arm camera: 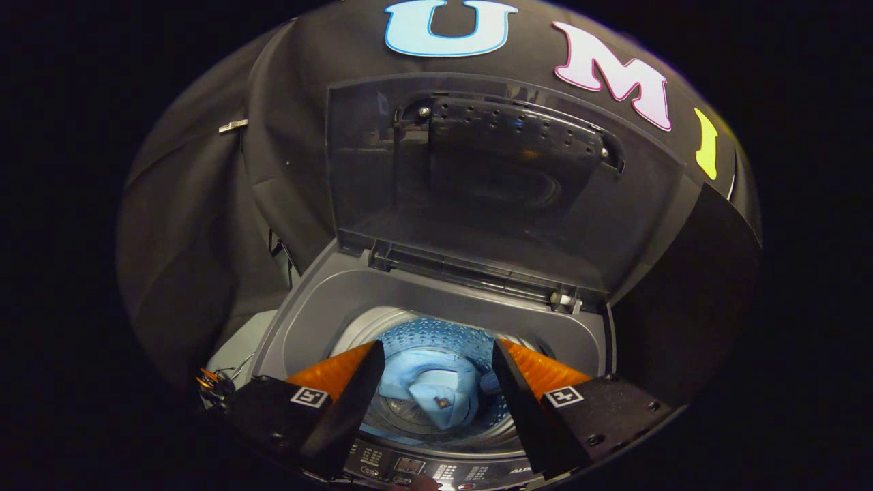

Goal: Put the clothes into the washing machine and then close the washing machine lid.

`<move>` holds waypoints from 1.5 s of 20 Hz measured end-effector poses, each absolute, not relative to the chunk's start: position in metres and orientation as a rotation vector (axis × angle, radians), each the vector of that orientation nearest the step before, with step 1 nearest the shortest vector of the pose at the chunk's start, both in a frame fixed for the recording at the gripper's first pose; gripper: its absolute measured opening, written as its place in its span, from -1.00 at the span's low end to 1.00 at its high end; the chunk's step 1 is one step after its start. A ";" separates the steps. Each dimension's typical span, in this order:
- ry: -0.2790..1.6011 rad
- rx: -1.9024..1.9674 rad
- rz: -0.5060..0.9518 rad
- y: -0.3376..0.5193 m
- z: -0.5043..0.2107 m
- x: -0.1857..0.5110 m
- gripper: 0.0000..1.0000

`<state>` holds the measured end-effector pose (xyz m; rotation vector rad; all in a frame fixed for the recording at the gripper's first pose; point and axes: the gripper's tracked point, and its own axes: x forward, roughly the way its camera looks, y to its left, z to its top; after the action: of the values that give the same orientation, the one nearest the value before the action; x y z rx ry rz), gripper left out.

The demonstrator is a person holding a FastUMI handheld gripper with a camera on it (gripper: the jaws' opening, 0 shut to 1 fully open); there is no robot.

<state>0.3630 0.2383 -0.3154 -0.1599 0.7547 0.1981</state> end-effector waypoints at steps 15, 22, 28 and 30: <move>0.445 -0.094 0.076 0.201 -0.172 0.370 0.97; 0.293 -0.089 0.128 0.215 -0.092 0.380 0.97; 0.174 -0.094 0.156 0.220 -0.044 0.403 0.96; 0.173 -0.098 0.158 0.220 -0.037 0.411 0.96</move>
<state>0.4114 0.2199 -0.0375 -0.0981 0.1727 0.1582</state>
